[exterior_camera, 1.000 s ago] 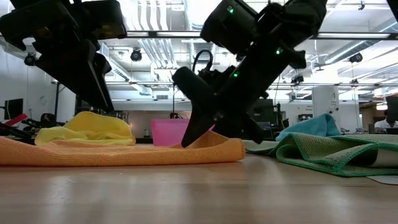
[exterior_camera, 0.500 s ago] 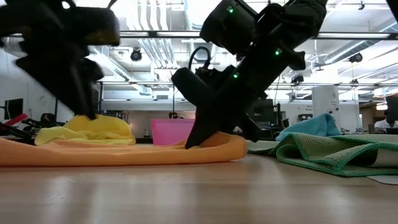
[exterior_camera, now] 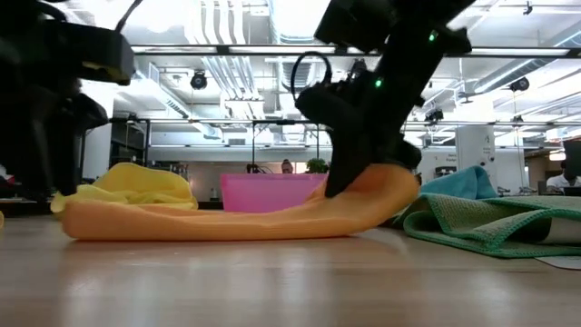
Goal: Fold microfiber towels
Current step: Fold the orange towel
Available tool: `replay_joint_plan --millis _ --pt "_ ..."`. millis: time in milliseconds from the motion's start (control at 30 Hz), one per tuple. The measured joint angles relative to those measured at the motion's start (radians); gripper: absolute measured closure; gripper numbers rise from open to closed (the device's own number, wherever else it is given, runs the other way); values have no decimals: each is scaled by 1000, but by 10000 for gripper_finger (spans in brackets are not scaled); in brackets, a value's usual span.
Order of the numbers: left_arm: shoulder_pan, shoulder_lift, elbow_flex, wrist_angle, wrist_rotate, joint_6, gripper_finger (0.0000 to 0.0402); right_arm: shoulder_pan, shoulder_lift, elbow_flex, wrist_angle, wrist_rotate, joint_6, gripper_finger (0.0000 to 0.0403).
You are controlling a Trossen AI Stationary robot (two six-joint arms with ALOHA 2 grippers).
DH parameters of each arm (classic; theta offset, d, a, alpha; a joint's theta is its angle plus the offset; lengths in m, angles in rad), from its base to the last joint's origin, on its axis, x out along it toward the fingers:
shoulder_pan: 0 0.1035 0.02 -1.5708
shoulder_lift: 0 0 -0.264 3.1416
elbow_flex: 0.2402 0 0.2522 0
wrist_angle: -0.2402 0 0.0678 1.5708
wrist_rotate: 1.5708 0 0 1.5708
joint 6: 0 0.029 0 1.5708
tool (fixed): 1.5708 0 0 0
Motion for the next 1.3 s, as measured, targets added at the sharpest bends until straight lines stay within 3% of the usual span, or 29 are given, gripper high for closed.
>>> replay_joint_plan --millis 167,333,733,1300 --pt "-35 0 -49 119 -19 -28 231 1 -44 0 -2 -1 30 392" --pt "-39 0 -105 286 -33 -27 231 1 -35 0 117 -14 25 392" --pt "-40 0 -199 375 -60 -53 231 3 89 146 204 -28 -33 392" --pt "-39 0 -196 412 -87 -54 231 -3 326 420 203 -11 -77 392"
